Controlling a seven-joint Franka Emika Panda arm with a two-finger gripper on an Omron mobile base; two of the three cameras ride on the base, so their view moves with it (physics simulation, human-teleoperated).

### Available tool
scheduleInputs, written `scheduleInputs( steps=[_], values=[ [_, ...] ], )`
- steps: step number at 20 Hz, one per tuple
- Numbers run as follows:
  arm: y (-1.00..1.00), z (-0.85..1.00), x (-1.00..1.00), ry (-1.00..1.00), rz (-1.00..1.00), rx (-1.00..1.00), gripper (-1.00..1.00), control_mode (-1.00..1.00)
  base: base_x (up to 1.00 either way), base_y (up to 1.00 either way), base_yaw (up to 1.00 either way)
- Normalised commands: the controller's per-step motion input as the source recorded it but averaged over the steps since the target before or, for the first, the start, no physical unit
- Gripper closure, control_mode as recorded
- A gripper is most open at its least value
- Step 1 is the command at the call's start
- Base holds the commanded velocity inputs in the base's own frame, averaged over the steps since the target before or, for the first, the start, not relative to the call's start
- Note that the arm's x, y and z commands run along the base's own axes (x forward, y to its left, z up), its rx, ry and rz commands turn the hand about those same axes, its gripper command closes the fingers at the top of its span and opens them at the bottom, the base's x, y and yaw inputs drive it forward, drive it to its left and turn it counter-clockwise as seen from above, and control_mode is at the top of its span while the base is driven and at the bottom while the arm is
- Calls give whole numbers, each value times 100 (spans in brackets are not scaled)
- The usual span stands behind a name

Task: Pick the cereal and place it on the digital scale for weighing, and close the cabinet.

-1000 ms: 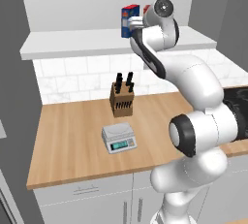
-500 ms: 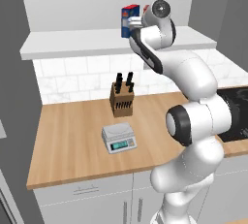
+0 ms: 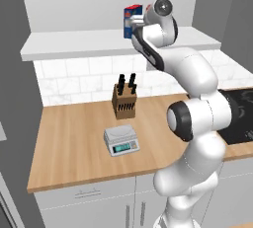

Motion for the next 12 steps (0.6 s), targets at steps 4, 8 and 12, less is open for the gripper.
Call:
scheduleInputs(
  steps=[4, 8, 12],
  values=[
    [0, -2, 19, 0, 0, 0, -100, -100, 0, 0, 0],
    [-3, -18, 3, 0, 0, 0, 100, -100, 0, 0, 0],
    [-17, -23, 0, -2, 0, 0, 100, -100, 0, 0, 0]
  ],
)
